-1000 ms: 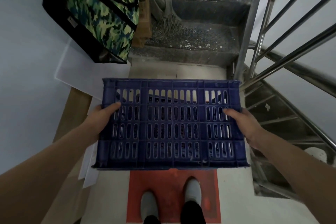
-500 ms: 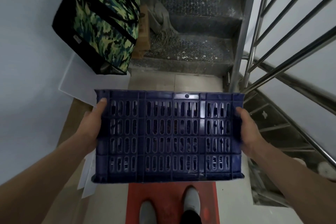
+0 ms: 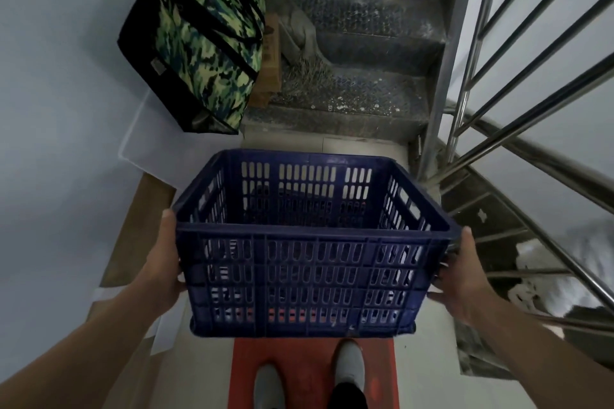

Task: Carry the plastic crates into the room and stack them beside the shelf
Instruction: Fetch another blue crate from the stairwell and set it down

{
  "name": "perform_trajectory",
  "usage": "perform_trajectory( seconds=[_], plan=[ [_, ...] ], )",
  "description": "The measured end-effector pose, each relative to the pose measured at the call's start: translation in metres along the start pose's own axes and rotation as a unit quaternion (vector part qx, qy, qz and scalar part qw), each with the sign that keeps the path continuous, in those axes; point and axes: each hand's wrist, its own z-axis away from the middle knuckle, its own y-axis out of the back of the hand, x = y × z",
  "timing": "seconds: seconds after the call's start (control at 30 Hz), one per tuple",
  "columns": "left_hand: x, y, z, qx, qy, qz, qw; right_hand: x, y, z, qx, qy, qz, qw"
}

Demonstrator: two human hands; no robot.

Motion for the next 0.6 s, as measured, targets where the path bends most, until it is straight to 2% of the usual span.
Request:
perform_trajectory(
  seconds=[0.2, 0.3, 0.43, 0.6],
  plan=[
    [0.008, 0.014, -0.009, 0.017, -0.043, -0.023, 0.999, -0.014, 0.021, -0.003, 0.002, 0.026, 0.027, 0.999],
    [0.011, 0.016, -0.016, 0.017, -0.016, -0.112, 0.993, -0.025, 0.02, -0.009, -0.009, 0.043, 0.067, 0.997],
    [-0.005, 0.015, -0.015, -0.004, 0.046, -0.196, 0.979, -0.008, 0.013, -0.015, -0.042, 0.006, 0.193, 0.98],
    [-0.031, 0.012, -0.017, 0.024, 0.054, -0.201, 0.978, 0.029, 0.015, -0.032, -0.016, 0.018, 0.206, 0.978]
  ],
)
